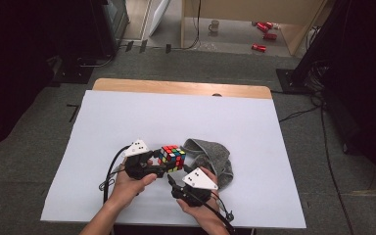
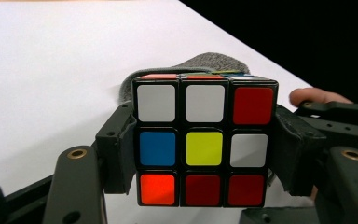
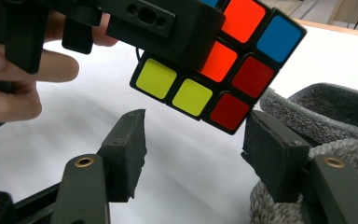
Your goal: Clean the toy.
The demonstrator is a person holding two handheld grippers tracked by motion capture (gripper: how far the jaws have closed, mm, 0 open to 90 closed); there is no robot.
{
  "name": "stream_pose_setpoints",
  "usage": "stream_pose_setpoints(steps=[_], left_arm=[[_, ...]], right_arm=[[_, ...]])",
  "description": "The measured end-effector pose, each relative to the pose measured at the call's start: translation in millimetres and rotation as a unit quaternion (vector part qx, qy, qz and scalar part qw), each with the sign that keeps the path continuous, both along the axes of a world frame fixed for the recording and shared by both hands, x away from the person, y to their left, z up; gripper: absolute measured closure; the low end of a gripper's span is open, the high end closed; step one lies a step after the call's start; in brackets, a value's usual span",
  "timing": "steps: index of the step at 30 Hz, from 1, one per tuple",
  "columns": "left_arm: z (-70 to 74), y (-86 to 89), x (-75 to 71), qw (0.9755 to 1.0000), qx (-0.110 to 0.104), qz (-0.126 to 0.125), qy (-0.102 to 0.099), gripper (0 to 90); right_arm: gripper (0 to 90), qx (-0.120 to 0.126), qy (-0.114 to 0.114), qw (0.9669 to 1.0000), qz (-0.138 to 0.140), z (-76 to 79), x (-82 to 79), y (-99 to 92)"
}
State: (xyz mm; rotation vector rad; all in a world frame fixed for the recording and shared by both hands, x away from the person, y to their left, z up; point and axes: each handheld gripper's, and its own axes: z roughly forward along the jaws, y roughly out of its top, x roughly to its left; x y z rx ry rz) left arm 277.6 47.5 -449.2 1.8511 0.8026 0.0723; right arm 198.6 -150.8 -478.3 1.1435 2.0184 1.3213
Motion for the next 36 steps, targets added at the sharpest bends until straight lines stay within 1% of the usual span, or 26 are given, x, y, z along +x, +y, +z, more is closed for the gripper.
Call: stream_pose_setpoints(steps=[2, 4, 5, 7, 10, 12, 13, 14, 15, 18, 19, 20, 21, 23, 24, 25, 26, 27, 28, 29, 30, 31, 32, 33, 34, 36], left_arm=[[-3.2, 1.5, 1.0, 1.0, -0.001, 0.003, -0.004, 34.8], [-7.6, 3.1, 2.6, 1.0, -0.002, 0.005, -0.002, 34.8], [-10.1, 3.6, 3.4, 1.0, -0.002, 0.006, -0.002, 34.8], [-16.8, 5.1, 5.4, 1.0, 0.003, 0.006, 0.002, 34.9], [-20.2, 5.4, 5.9, 0.9999, 0.01, 0.006, -0.001, 34.8], [-24.0, 4.5, 6.0, 0.9998, 0.02, 0.001, -0.001, 34.9], [-24.0, 4.5, 6.0, 0.9998, 0.02, 0.001, -0.001, 34.9], [-24.9, 3.8, 6.0, 0.9997, 0.023, -0.001, -0.001, 34.9], [-26.2, 2.6, 5.4, 0.9996, 0.028, -0.004, -0.002, 34.8], [-27.6, 1.7, 4.6, 0.9995, 0.031, -0.005, -0.003, 34.9], [-29.4, 1.4, 3.6, 0.9993, 0.037, -0.007, -0.005, 34.9], [-29.4, 1.4, 3.6, 0.9993, 0.037, -0.007, -0.005, 34.9], [-31.6, 1.7, 2.5, 0.9989, 0.045, -0.01, -0.006, 34.9], [-32.5, 3.4, 1.1, 0.999, 0.042, -0.011, -0.008, 34.9], [-32.5, 3.4, 1.1, 0.999, 0.042, -0.011, -0.008, 34.8], [-32.7, 4.9, 0.1, 0.999, 0.043, -0.015, -0.008, 34.9], [-32.7, 4.9, 0.1, 0.999, 0.043, -0.015, -0.008, 34.9], [-33.1, 5.9, -1.6, 0.9986, 0.049, -0.019, -0.012, 34.8], [-33.1, 5.9, -1.6, 0.9986, 0.049, -0.019, -0.012, 34.8], [-33.5, 6.9, -3.9, 0.998, 0.057, -0.022, -0.016, 34.8], [-33.5, 6.9, -3.9, 0.998, 0.057, -0.022, -0.016, 34.8], [-34.2, 8.6, -5.9, 0.9974, 0.065, -0.027, -0.02, 34.8], [-34.2, 8.6, -5.9, 0.9974, 0.065, -0.027, -0.02, 34.8], [-34.6, 9.3, -7.0, 0.9971, 0.067, -0.028, -0.02, 34.8], [-34.7, 10.3, -7.7, 0.9968, 0.071, -0.03, -0.02, 34.8], [-35.3, 11.8, -8.7, 0.9963, 0.076, -0.034, -0.021, 34.8]], right_arm=[[40.3, -0.007, -0.001, 1.0, 0.003, -0.7, 0.2, -1.6], [40.2, -0.016, 0.001, 0.9999, 0.004, -2.2, 0.8, -4.9], [40.1, -0.024, 0.004, 0.9997, 0.0, -3.9, 1.8, -10.1], [40.2, -0.035, 0.003, 0.9994, -0.004, -4.6, 2.6, -16.2], [40.2, -0.043, 0.0, 0.9991, -0.007, -4.2, 3.3, -23.2], [40.2, -0.039, 0.0, 0.9991, -0.018, -1.3, 5.9, -34.9], [40.2, -0.037, 0.0, 0.9991, -0.022, -0.1, 6.7, -38.3], [40.2, -0.037, 0.0, 0.9991, -0.022, -0.1, 6.7, -38.3], [40.2, -0.034, -0.003, 0.9989, -0.031, 2.3, 8.3, -43.9], [39.3, -0.033, -0.005, 0.9986, -0.042, 4.5, 9.9, -48.8], [36.5, -0.032, -0.005, 0.9979, -0.056, 6.6, 12.2, -53.4], [36.5, -0.032, -0.005, 0.9979, -0.056, 6.6, 12.2, -53.4], [33.7, -0.03, -0.006, 0.997, -0.071, 9.3, 14.8, -59.1], [31.9, -0.027, -0.008, 0.9958, -0.087, 12.1, 17.5, -65.2], [31.9, -0.027, -0.008, 0.9958, -0.087, 12.1, 17.5, -65.2], [30.3, -0.023, -0.011, 0.9946, -0.101, 13.8, 20.5, -71.4], [30.3, -0.023, -0.011, 0.9946, -0.101, 13.8, 20.5, -71.4], [29.3, -0.02, -0.004, 0.9933, -0.114, 13.3, 23.5, -75.9], [29.3, -0.02, -0.004, 0.9933, -0.114, 13.3, 23.5, -75.9], [28.8, -0.022, 0.003, 0.9922, -0.122, 10.4, 27.1, -78.1], [28.8, -0.022, 0.003, 0.9922, -0.122, 10.4, 27.1, -78.1], [28.6, -0.027, 0.013, 0.9922, -0.121, 6.6, 30.1, -77.8], [28.6, -0.027, 0.013, 0.9922, -0.121, 6.6, 30.1, -77.8], [28.6, -0.035, 0.025, 0.9915, -0.123, 2.2, 33.2, -76.6], [28.6, -0.035, 0.025, 0.9915, -0.123, 2.2, 33.2, -76.6], [28.6, -0.043, 0.037, 0.9905, -0.125, -2.2, 36.3, -75.3]])
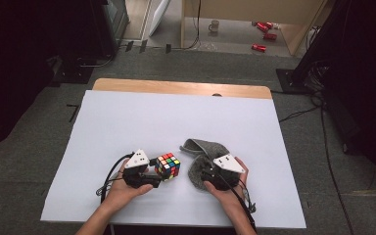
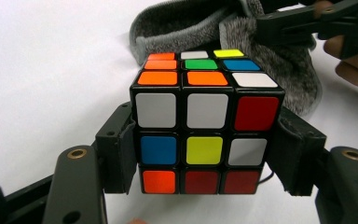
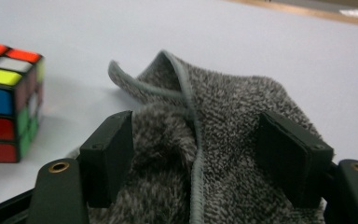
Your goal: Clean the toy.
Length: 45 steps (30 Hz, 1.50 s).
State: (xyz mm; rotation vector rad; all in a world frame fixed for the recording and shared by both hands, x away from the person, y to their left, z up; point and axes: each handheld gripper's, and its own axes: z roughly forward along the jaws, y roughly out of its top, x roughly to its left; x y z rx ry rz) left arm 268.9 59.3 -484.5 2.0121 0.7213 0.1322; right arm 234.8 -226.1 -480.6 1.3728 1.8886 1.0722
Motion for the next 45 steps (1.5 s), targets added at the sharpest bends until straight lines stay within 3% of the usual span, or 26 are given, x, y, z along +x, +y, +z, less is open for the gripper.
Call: stream_pose_setpoints(steps=[4, 8, 9, 10, 12, 13, 14, 16, 18, 21, 23, 24, 25, 28, 31, 37, 41, 45], left_arm=[[-2.8, 2.7, -1.3, 1.0, -0.004, -0.001, 0.001, 34.7], [-4.7, 5.3, -2.0, 1.0, -0.001, -0.008, 0.0, 34.7], [-5.2, 5.6, -2.1, 1.0, -0.001, -0.009, 0.0, 34.7], [-5.6, 5.8, -2.1, 0.9999, -0.001, -0.01, 0.0, 34.6], [-6.7, 5.7, -2.5, 0.9999, -0.002, -0.01, 0.0, 34.5], [-9.1, 5.1, -3.2, 0.9999, 0.0, -0.011, -0.001, 34.3], [-9.1, 5.1, -3.2, 0.9999, 0.0, -0.011, -0.001, 34.0], [-10.1, 3.5, -3.9, 0.9999, 0.009, -0.013, -0.002, 33.8], [-10.2, 2.1, -4.8, 0.9998, 0.016, -0.013, -0.006, 33.8], [-10.2, 1.9, -4.9, 0.9997, 0.017, -0.013, -0.007, 33.9], [-10.1, 1.1, -5.8, 0.9997, 0.02, -0.012, -0.01, 34.0], [-9.9, 0.5, -6.3, 0.9995, 0.023, -0.013, -0.014, 34.0], [-9.8, -0.3, -6.9, 0.9994, 0.026, -0.013, -0.017, 34.0], [-9.7, -3.3, -8.0, 0.9991, 0.027, -0.02, -0.024, 34.4], [-9.5, -10.0, -10.5, 0.998, 0.037, -0.036, -0.036, 34.5], [-9.4, -18.0, -12.6, 0.9971, 0.044, -0.043, -0.045, 34.5], [-9.2, -21.2, -14.0, 0.9965, 0.05, -0.042, -0.051, 34.6], [-9.2, -21.3, -14.1, 0.9967, 0.049, -0.04, -0.051, 34.6]], right_arm=[[28.9, -0.011, 0.019, 0.9998, -0.001, -5.8, 4.2, 2.3], [33.0, -0.039, 0.033, 0.9987, -0.009, -12.8, 6.7, 6.8], [36.6, -0.05, 0.032, 0.9982, -0.011, -14.5, 6.6, 8.5], [46.8, -0.075, 0.027, 0.9966, -0.02, -17.1, 6.4, 11.4], [51.0, -0.083, 0.026, 0.9959, -0.024, -17.9, 6.5, 12.0], [59.7, -0.09, 0.023, 0.9952, -0.031, -18.6, 6.6, 11.9], [59.7, -0.09, 0.023, 0.9952, -0.031, -18.6, 6.6, 11.9], [69.2, -0.086, 0.026, 0.9954, -0.034, -18.1, 6.4, 10.9], [76.9, -0.052, 0.027, 0.9977, -0.035, -15.6, 5.8, 5.6], [78.6, -0.031, 0.019, 0.9989, -0.029, -12.8, 3.9, 2.4], [79.4, -0.003, -0.001, 1.0, -0.007, -5.1, -1.4, 2.3], [79.4, -0.003, -0.001, 1.0, -0.007, -5.1, -1.4, 2.3], [79.5, 0.015, -0.016, 0.9997, 0.013, 2.0, -6.0, 5.7], [79.5, 0.022, -0.032, 0.9989, 0.026, 9.8, -10.8, 11.0], [79.4, 0.045, -0.051, 0.9964, 0.052, 23.5, -18.6, 19.8], [79.2, 0.073, -0.045, 0.9917, 0.096, 31.3, -27.0, 35.0], [79.2, 0.065, -0.032, 0.9903, 0.118, 27.3, -30.2, 49.0], [79.2, 0.066, -0.027, 0.9905, 0.118, 25.8, -30.4, 52.7]])
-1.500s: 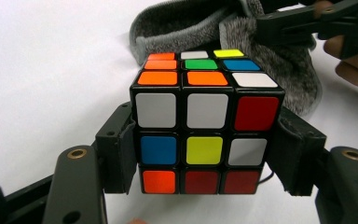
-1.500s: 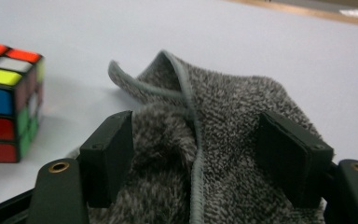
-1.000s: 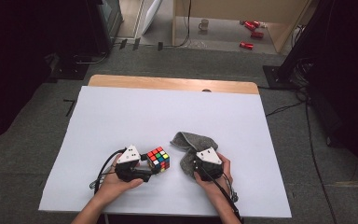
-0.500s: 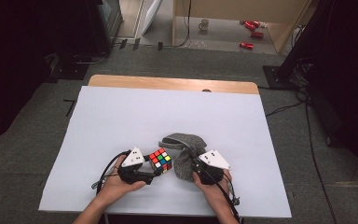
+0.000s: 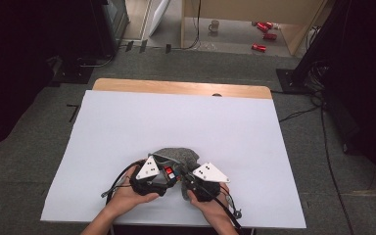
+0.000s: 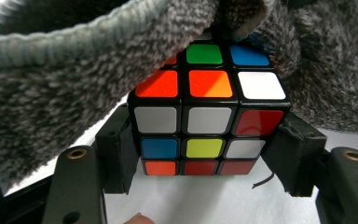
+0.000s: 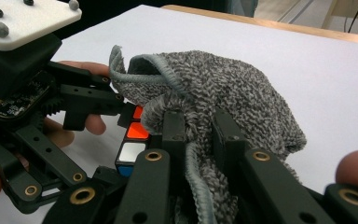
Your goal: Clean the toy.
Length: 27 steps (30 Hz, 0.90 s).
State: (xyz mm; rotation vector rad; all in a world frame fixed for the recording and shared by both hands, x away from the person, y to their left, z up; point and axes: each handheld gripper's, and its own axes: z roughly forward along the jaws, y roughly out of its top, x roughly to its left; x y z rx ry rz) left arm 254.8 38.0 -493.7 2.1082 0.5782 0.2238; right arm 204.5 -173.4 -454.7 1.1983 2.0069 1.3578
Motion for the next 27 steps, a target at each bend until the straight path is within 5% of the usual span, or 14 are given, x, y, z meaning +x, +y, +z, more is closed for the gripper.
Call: stream_pose_setpoints(steps=[8, 16, 21, 27], left_arm=[[0.4, -2.3, 0.7, 1.0, -0.003, 0.008, 0.004, 34.7], [0.1, -4.4, -1.5, 1.0, 0.005, 0.005, 0.0, 34.8], [0.2, -3.7, -0.6, 1.0, 0.004, 0.003, 0.004, 34.8], [0.1, -3.3, 0.3, 1.0, 0.003, 0.004, 0.008, 34.8]], right_arm=[[79.1, -0.016, -0.007, 0.9994, 0.03, 1.8, -8.1, 15.4], [79.1, -0.04, -0.003, 0.9992, 0.002, 0.1, -2.6, 13.9], [79.0, -0.018, 0.015, 0.9995, -0.022, -1.4, 5.5, 0.1], [78.8, -0.006, 0.014, 0.9999, 0.001, 0.8, -1.8, 10.7]])
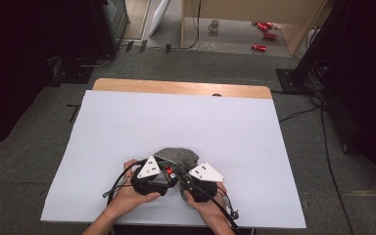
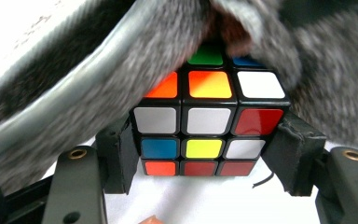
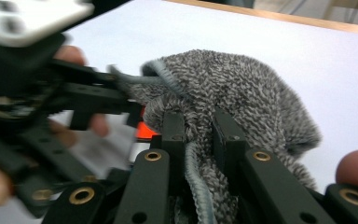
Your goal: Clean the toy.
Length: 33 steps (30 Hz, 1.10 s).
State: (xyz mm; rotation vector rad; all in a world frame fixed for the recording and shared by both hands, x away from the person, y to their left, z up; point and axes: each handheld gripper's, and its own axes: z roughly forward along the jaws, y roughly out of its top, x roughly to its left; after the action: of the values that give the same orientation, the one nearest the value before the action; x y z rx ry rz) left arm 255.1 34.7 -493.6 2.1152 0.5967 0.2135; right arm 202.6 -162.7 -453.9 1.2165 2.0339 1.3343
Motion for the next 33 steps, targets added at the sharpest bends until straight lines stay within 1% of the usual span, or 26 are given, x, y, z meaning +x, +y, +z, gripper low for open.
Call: stream_pose_setpoints(steps=[2, 3, 4, 5, 6, 8, 11, 12, 13, 14, 15, 16, 17, 18, 20, 21, 22, 23, 24, 25, 26, 27, 29, 31, 32, 33], left_arm=[[-0.1, -0.1, -0.4, 1.0, 0.001, 0.0, -0.001, 34.8], [-0.2, -0.3, -0.7, 1.0, 0.002, 0.0, -0.002, 34.8], [-0.2, -0.3, -0.7, 1.0, 0.002, 0.0, -0.002, 34.8], [-0.1, -1.1, -1.5, 1.0, 0.003, 0.001, -0.005, 34.8], [-0.1, -1.1, -1.5, 1.0, 0.003, 0.001, -0.005, 34.8], [-0.1, -0.5, -1.3, 1.0, 0.004, 0.0, -0.004, 34.8], [-0.2, 0.5, -0.6, 1.0, 0.001, 0.001, -0.001, 34.8], [-0.2, 0.9, -0.3, 1.0, 0.0, 0.001, 0.0, 34.8], [-0.1, 1.3, 0.0, 1.0, 0.001, 0.0, 0.0, 34.8], [-0.1, 1.3, 0.0, 1.0, 0.001, 0.0, 0.0, 34.8], [-0.1, 1.4, 0.3, 1.0, 0.002, 0.001, -0.001, 34.8], [-0.1, 1.4, 0.3, 1.0, 0.002, 0.001, -0.001, 34.8], [-0.1, 1.8, 0.5, 1.0, 0.003, 0.001, -0.003, 34.8], [-0.1, 1.8, 0.5, 1.0, 0.003, 0.001, -0.003, 34.8], [-0.1, 2.2, 0.6, 1.0, 0.004, 0.001, -0.003, 34.8], [-0.2, 2.7, 1.0, 1.0, 0.003, 0.002, -0.001, 34.8], [-0.2, 2.7, 1.0, 1.0, 0.003, 0.002, -0.001, 34.7], [-0.3, 3.5, 1.5, 1.0, 0.004, 0.001, 0.003, 34.7], [-0.4, 3.9, 1.7, 1.0, 0.005, 0.001, 0.005, 34.7], [-0.3, 4.2, 1.8, 1.0, 0.005, 0.001, 0.006, 34.7], [-0.3, 4.2, 1.8, 1.0, 0.005, 0.001, 0.006, 34.7], [-0.1, 4.5, 1.9, 1.0, 0.005, 0.002, 0.008, 34.7], [0.0, 4.8, 2.1, 0.9999, 0.004, 0.003, 0.012, 34.6], [0.2, 4.9, 2.3, 0.9999, 0.005, 0.003, 0.015, 34.5], [0.3, 4.9, 2.4, 0.9999, 0.004, 0.003, 0.016, 34.3], [0.5, 4.9, 2.6, 0.9998, 0.005, 0.003, 0.018, 34.0]], right_arm=[[78.8, 0.004, 0.0, 0.9999, 0.012, 0.0, -2.9, 5.5], [78.8, -0.007, -0.007, 0.9999, 0.01, -0.3, -3.7, 8.0], [78.8, -0.007, -0.007, 0.9999, 0.01, -0.3, -3.7, 8.0], [78.8, -0.014, -0.007, 0.9999, -0.002, -0.6, -1.0, 5.2], [78.8, -0.014, -0.007, 0.9999, -0.002, -0.6, -1.0, 5.2], [78.8, -0.018, -0.004, 0.9996, -0.023, -1.9, 4.6, -2.8], [78.9, -0.004, 0.016, 0.998, -0.06, -4.3, 14.0, -21.3], [78.8, -0.003, 0.016, 0.9974, -0.07, -5.3, 16.1, -27.7], [78.7, -0.003, 0.011, 0.9961, -0.088, -6.2, 18.9, -39.0], [78.7, -0.003, 0.011, 0.9961, -0.088, -6.2, 18.9, -39.0], [78.6, -0.008, 0.006, 0.9944, -0.105, -6.0, 21.2, -49.1], [78.6, -0.008, 0.006, 0.9944, -0.105, -6.0, 21.2, -49.1], [78.4, -0.015, -0.001, 0.9925, -0.122, -6.2, 22.9, -58.0], [78.4, -0.015, -0.001, 0.9925, -0.122, -6.2, 22.9, -58.0], [77.8, -0.017, 0.001, 0.9907, -0.135, -7.8, 24.5, -65.1], [77.2, -0.026, 0.006, 0.9893, -0.143, -12.4, 26.6, -69.2], [77.2, -0.026, 0.006, 0.9893, -0.143, -12.4, 26.6, -69.2], [75.3, -0.031, 0.023, 0.9891, -0.142, -20.0, 29.8, -70.9], [73.5, -0.031, 0.03, 0.9892, -0.14, -24.1, 31.2, -70.7], [71.6, -0.033, 0.035, 0.9895, -0.137, -27.7, 32.2, -69.9], [71.6, -0.033, 0.035, 0.9895, -0.137, -27.7, 32.2, -69.9], [68.7, -0.035, 0.04, 0.9898, -0.132, -30.4, 33.2, -68.9], [60.1, -0.039, 0.046, 0.9904, -0.124, -33.3, 34.7, -66.2], [49.9, -0.041, 0.045, 0.9911, -0.118, -33.3, 34.9, -64.3], [43.2, -0.039, 0.044, 0.9916, -0.115, -33.0, 34.9, -63.7], [39.5, -0.038, 0.043, 0.9921, -0.111, -32.8, 34.9, -63.1]])
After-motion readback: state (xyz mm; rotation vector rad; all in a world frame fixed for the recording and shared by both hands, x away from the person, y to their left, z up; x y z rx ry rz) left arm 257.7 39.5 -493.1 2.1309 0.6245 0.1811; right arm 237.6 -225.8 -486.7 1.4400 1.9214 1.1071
